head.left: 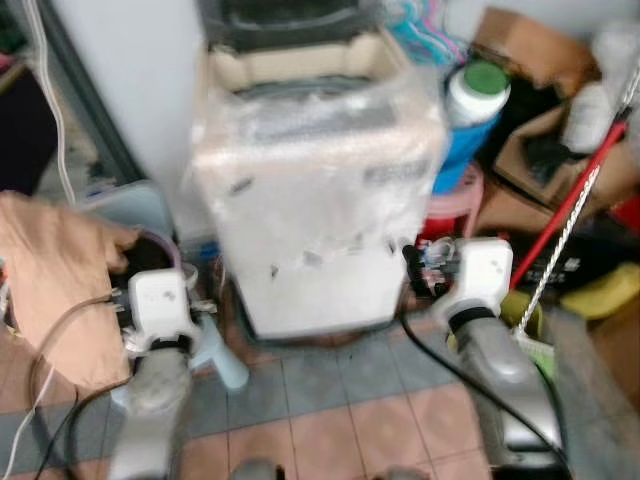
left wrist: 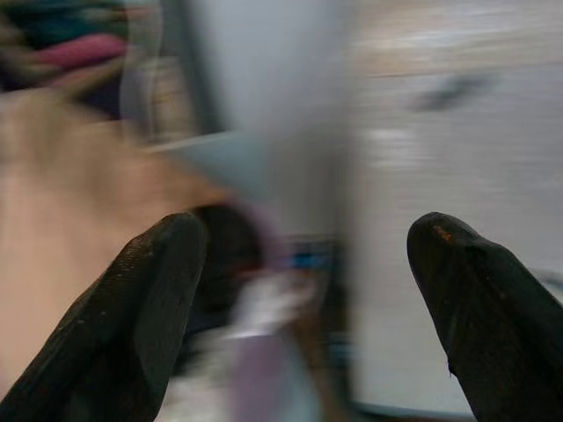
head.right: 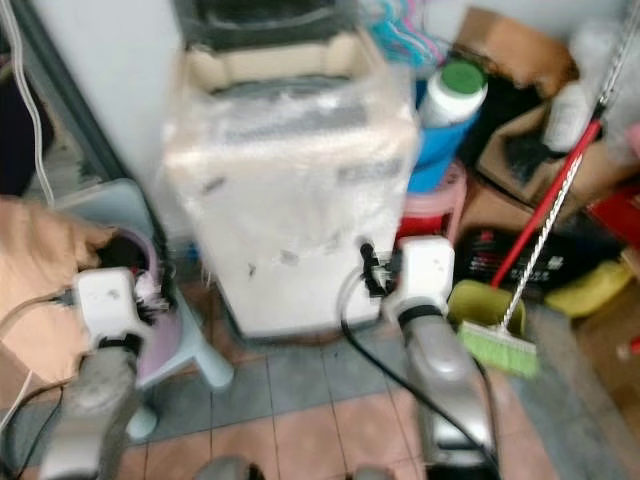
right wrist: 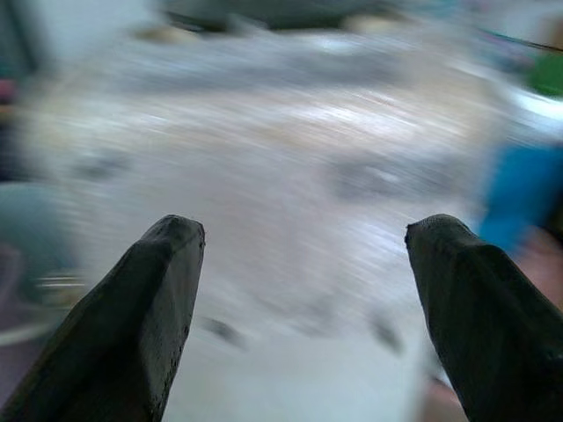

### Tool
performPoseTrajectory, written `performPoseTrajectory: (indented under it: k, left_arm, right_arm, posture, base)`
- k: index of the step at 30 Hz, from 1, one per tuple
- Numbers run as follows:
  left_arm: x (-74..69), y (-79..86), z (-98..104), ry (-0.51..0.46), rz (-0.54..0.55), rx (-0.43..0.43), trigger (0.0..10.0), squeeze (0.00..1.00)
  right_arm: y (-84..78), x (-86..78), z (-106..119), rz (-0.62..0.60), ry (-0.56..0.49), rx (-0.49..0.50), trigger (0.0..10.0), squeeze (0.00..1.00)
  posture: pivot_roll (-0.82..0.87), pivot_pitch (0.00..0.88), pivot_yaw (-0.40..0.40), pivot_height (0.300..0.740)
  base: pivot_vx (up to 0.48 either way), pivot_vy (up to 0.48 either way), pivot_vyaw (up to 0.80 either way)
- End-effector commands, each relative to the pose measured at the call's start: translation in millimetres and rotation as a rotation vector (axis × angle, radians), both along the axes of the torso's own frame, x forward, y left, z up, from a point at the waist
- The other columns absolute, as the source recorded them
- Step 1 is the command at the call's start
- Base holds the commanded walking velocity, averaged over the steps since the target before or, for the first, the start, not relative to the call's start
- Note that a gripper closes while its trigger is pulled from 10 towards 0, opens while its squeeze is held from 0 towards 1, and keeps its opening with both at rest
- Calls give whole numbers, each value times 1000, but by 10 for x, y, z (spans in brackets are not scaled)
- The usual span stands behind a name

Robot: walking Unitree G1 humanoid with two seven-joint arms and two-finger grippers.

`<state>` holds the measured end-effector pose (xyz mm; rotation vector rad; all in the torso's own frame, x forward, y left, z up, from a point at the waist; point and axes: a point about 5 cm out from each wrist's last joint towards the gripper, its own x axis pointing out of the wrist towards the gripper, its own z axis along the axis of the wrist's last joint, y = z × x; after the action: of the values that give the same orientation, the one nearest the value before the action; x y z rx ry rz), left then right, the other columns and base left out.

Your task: Clothes washing

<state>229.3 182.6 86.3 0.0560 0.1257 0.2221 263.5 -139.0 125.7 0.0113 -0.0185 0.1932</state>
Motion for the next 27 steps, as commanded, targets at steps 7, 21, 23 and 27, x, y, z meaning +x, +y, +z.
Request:
performPoseTrajectory:
  k: [7, 21, 23, 27]
  left_arm:
    - [120, 10, 120, -34, 3, -36, 10000, 0]
    - [293, -44, 184, -49, -93, -51, 10000, 0]
    - [358, -27, 240, -64, -94, -52, 10000, 0]
    - [348, -48, 253, -69, -92, -65, 10000, 0]
  right_arm:
    - [-89, 99, 66, -31, -20, 5, 10000, 0]
    - [109, 100, 103, 33, -43, 1, 10000, 0]
    - [160, 119, 151, 65, -63, -25, 10000, 0]
    - [179, 85, 132, 79, -51, -16, 10000, 0]
  posture:
    - [-29, 0, 79, 740]
    - [-77, 0, 135, 740]
    - [-83, 1, 138, 740]
    - [-80, 5, 140, 740]
  base:
    - [0, 0, 800]
    - [0, 0, 800]
    - [0, 0, 800]
    - [0, 0, 800]
